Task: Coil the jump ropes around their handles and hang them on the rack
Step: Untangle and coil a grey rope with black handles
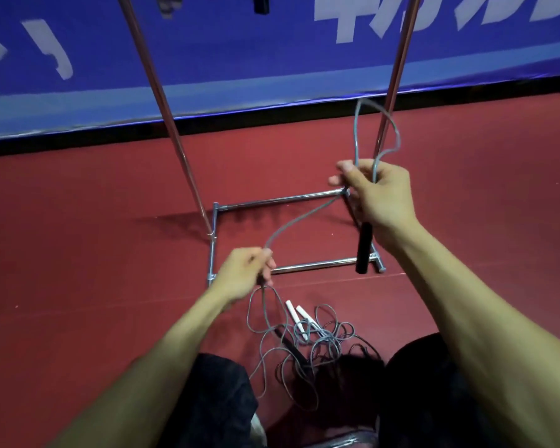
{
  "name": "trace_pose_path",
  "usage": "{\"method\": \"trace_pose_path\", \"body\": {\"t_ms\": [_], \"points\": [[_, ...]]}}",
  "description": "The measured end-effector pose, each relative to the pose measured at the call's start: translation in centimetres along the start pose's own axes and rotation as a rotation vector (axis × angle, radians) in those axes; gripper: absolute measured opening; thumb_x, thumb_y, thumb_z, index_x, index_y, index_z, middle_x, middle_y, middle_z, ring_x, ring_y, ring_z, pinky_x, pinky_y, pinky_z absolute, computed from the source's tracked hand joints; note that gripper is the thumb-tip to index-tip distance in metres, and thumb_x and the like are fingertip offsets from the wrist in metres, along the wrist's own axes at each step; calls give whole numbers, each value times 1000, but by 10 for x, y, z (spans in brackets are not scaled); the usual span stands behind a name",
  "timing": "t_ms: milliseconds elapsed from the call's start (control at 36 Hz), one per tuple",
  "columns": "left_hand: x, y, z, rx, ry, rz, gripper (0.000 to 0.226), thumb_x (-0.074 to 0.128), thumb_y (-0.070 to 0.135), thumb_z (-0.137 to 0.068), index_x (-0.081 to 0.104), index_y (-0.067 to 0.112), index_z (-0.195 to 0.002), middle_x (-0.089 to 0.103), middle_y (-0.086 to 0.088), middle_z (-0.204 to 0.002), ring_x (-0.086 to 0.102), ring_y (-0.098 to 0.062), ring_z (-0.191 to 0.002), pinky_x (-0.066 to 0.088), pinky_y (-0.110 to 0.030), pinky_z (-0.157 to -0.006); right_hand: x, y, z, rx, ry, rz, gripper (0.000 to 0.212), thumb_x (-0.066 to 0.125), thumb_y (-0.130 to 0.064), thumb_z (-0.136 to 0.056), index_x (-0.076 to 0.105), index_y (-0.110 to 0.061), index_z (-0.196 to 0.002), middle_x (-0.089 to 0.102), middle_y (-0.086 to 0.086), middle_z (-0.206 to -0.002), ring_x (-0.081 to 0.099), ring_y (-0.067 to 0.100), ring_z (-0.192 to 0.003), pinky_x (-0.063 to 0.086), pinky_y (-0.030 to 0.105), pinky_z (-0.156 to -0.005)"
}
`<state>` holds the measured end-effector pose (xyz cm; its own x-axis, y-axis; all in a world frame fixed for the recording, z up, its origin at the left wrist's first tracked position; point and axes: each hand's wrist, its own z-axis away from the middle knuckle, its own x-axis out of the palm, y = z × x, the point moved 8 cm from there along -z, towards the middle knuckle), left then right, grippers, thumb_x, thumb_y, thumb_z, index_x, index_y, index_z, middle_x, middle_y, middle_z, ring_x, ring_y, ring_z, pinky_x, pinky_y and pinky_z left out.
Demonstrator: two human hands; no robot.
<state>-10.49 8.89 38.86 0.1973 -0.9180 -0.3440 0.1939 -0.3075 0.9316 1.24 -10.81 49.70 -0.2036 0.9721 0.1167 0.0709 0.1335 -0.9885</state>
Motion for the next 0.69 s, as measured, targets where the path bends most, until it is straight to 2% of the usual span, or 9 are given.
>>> {"method": "trace_pose_path", "body": {"t_ms": [56, 111, 167, 222, 306, 389, 500, 611, 694], "points": [[-14, 14, -4, -105, 145, 524, 39, 39, 23, -105, 52, 8, -71, 37, 4, -46, 38, -11, -41, 42, -28, -55, 3, 13, 7, 15, -35, 93, 28, 68, -16, -91, 66, -10, -118, 70, -12, -73, 37, 8, -46, 26, 18, -38], [-15, 47, -11, -131, 156, 906, 40, 37, 31, -104, 47, 12, -71, 29, 6, -46, 28, -9, -40, 38, -24, -51, 21, 30, 19, 49, -164, 201, 52, 73, -20, -87, 55, -14, -136, 72, 1, -108, 42, 9, -55, 31, 19, -39], [-15, 91, -16, -102, 106, 1099, 41, 38, 37, -104, 46, 15, -70, 27, 7, -45, 26, -8, -40, 36, -21, -49, 50, 40, 39, 45, -369, 260, 68, 74, -17, -86, 42, -21, -146, 64, 9, -128, 43, 1, -57, 37, 11, -49], [-18, 141, -18, -29, 57, 1176, 41, 37, 38, -104, 45, 15, -71, 27, 6, -45, 25, -8, -40, 35, -21, -47, 76, 41, 57, -19, -507, 309, 53, 69, -13, -89, 50, -15, -139, 66, 1, -122, 50, -6, -68, 40, 5, -63], [-38, 200, -19, 107, 70, 1088, 41, 35, 36, -105, 47, 12, -73, 32, 4, -48, 32, -10, -43, 39, -23, -54, 88, 36, 67, 18, -451, 163, 12, 57, -8, -97, 70, -6, -97, 70, -1, -75, 47, 15, -58, 35, 16, -45], [-60, 221, -19, 167, 124, 695, 43, 33, 38, -105, 58, 11, -83, 55, -1, -68, 56, -16, -65, 46, -31, -73, 85, 19, 60, 51, -321, -78, 24, 54, -6, -98, 66, -6, -77, 61, 19, -65, 31, 14, -42, 23, 20, -40], [-50, 176, -5, 11, 98, 252, 35, 36, 46, -102, 60, 20, -102, 60, -2, -102, 55, -15, -94, 44, -30, -82, 77, -30, 44, -8, -197, -199, 23, 55, -7, -98, 64, -7, -77, 66, 9, -62, 39, 10, -42, 26, 18, -39], [-1, 136, 35, -60, -131, 345, 31, 37, 44, -101, 59, 24, -109, 64, 3, -105, 58, -10, -94, 42, -32, -82, 79, -81, 31, -60, -197, -182, 22, 56, -9, -98, 66, -10, -78, 72, 3, -68, 45, 11, -46, 26, 18, -38], [12, 145, 55, 94, -83, 377, 17, 43, 24, -103, 59, 24, -108, 65, 11, -100, 57, -3, -95, 43, -29, -81, 81, -114, 29, -77, -221, -112, 21, 57, -13, -98, 66, -9, -79, 73, 2, -72, 48, 8, -45, 26, 17, -39]]}}
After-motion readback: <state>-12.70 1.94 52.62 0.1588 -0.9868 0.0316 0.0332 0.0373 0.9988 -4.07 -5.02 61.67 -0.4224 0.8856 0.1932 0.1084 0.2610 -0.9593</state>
